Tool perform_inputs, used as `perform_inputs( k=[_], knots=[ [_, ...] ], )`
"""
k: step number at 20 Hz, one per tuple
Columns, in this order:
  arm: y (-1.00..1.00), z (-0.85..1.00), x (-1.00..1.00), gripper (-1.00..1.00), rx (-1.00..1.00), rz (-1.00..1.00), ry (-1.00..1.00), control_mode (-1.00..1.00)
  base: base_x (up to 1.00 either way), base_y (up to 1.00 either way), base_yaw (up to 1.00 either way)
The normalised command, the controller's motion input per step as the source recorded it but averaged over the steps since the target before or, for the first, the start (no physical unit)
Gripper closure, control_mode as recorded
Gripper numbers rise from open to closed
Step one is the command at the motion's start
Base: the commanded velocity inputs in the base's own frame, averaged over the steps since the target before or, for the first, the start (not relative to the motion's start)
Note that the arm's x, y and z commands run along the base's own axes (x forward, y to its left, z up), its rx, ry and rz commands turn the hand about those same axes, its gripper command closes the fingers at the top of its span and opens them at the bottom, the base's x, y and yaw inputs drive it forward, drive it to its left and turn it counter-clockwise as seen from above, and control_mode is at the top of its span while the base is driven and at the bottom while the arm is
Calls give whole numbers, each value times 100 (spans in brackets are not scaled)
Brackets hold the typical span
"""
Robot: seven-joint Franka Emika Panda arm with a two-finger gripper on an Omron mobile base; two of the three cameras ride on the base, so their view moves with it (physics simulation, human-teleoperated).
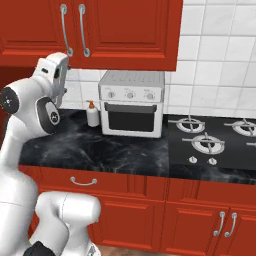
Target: Close all open cabinet doors.
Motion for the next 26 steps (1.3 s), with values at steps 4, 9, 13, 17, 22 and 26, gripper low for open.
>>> perform_inputs(
  k=[4, 9, 13, 17, 22, 26],
  knots=[
    [0, 14, -76, -100, 70, -15, -13, -100, 0, 0, 0],
    [-2, 2, -92, -100, 64, -11, 0, -100, 0, 0, 0],
    [0, 0, -100, -100, 57, -9, 0, -100, 0, 0, 0],
    [-1, 0, -100, -100, 52, -5, 0, -100, 0, 0, 0],
    [-15, -1, -99, -100, 43, -1, 1, -100, 0, 0, 0],
    [0, -7, -16, -100, 4, 0, 7, -100, 0, 0, 0]
  ],
)
